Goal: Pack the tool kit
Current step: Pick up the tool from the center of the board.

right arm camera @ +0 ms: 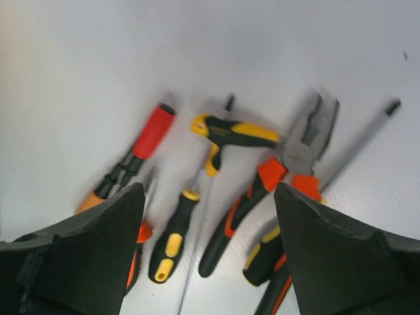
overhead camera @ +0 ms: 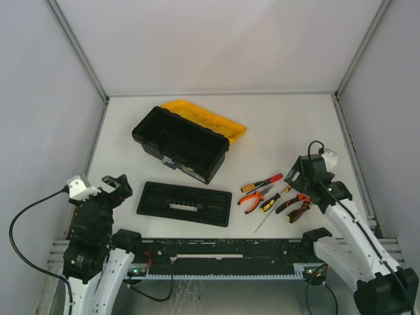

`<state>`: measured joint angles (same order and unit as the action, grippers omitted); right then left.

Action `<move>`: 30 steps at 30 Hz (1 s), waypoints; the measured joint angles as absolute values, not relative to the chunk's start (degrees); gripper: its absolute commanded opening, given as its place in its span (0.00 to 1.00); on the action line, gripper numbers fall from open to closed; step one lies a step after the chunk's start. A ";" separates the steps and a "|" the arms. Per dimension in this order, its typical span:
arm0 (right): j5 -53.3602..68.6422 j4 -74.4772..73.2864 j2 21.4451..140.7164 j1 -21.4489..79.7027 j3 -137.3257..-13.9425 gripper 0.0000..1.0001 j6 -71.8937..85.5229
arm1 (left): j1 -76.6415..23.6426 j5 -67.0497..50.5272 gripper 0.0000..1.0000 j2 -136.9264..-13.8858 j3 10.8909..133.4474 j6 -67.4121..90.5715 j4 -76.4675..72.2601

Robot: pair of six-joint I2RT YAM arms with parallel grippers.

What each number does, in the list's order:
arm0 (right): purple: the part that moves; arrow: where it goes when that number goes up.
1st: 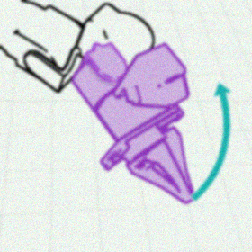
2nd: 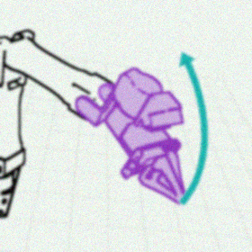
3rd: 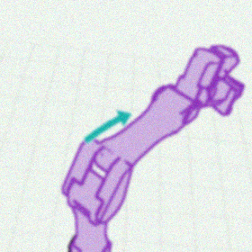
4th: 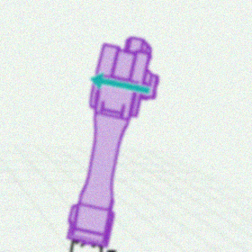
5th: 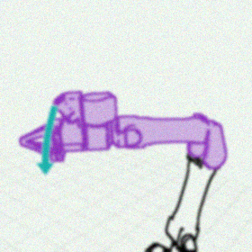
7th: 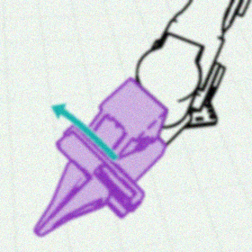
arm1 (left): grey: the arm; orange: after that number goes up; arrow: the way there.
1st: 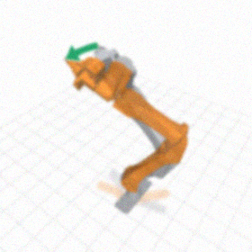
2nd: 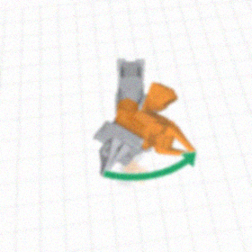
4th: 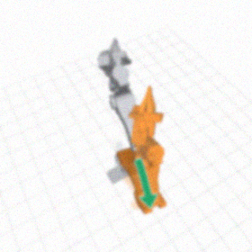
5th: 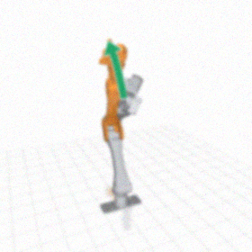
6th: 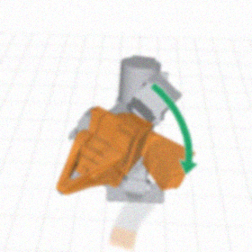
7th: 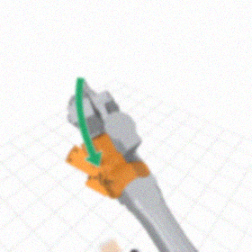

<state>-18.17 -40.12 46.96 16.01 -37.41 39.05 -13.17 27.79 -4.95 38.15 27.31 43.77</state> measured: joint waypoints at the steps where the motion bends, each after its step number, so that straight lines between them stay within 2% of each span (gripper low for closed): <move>1: -18.17 -41.50 46.39 15.11 -36.67 0.76 40.29 | -12.88 27.57 1.00 -4.97 38.15 27.27 43.72; 4: -17.61 -43.92 47.07 12.29 -35.35 0.68 43.29 | -12.40 26.81 1.00 -4.95 37.85 27.16 43.24; 11: -9.56 -38.13 59.22 6.92 -35.29 0.65 39.07 | -12.27 26.20 1.00 -4.99 37.45 26.65 42.59; 18: -7.79 -35.53 72.88 15.81 -42.68 0.66 32.58 | -12.01 25.19 1.00 -5.67 37.45 26.30 42.48; 25: -13.23 -35.29 77.78 24.25 -48.03 0.76 34.20 | -11.88 25.17 1.00 -6.00 37.45 26.30 42.50; 30: -21.06 -39.88 74.63 22.76 -47.18 0.66 39.46 | -11.81 25.17 1.00 -6.00 37.45 26.30 42.50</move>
